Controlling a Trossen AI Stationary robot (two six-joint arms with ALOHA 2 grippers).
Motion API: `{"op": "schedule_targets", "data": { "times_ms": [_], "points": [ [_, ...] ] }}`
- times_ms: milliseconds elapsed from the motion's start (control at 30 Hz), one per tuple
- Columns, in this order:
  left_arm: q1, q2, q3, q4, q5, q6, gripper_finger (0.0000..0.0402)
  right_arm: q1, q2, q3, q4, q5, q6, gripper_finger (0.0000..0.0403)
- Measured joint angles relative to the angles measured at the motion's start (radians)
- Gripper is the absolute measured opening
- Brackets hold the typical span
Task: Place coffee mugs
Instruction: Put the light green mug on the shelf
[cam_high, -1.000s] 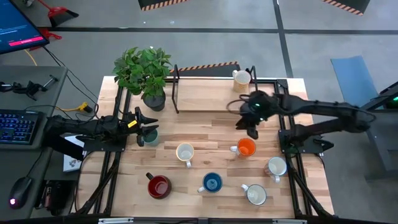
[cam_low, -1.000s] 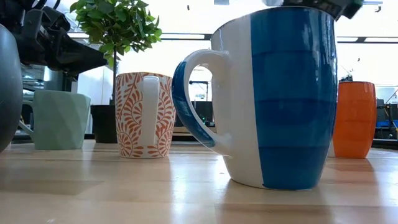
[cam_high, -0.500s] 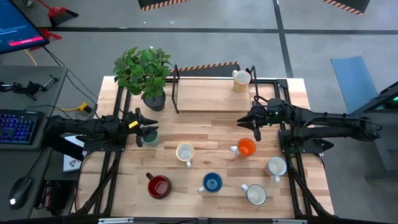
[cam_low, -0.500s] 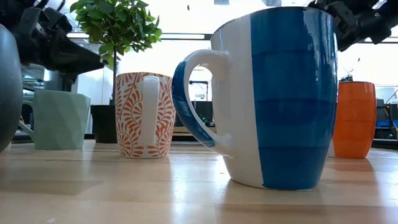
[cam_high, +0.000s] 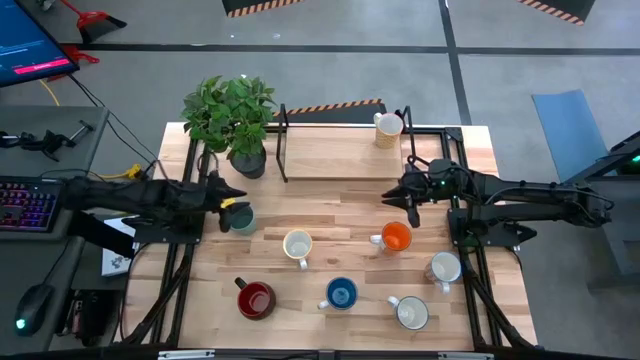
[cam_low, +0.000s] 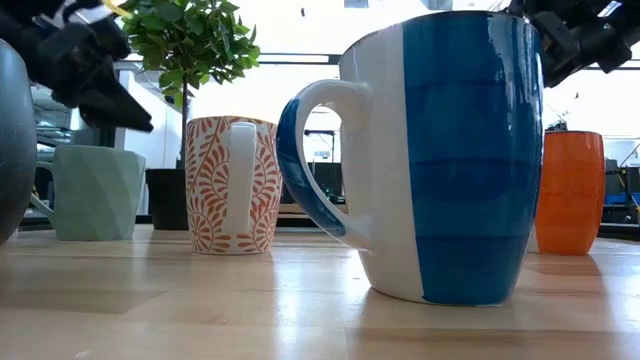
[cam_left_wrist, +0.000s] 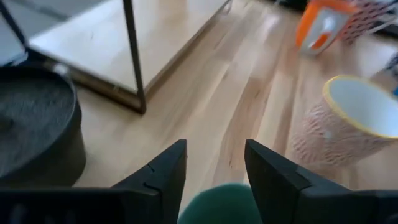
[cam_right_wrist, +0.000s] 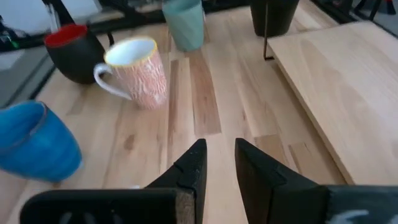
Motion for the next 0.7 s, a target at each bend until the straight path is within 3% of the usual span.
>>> {"op": "schedule_targets", "data": {
  "times_ms": [167,467,700],
  "points": [
    [0.0,0.167,0.075,-0.079,0.002,-0.057,0.0158,-0.001,-0.004,0.0,-0.001,0.025,-0.067,0.0066],
    [0.0,0.449,0.354,-0.456,0.032,-0.145,0.0159,-0.001,-0.06,0.0,-0.076,0.066,-0.119,0.0066],
    [0.0,0.543,0.381,-0.513,0.058,-0.138,0.0159,-0.001,-0.129,0.0,-0.167,0.073,-0.133,0.0066]
  ]
}}
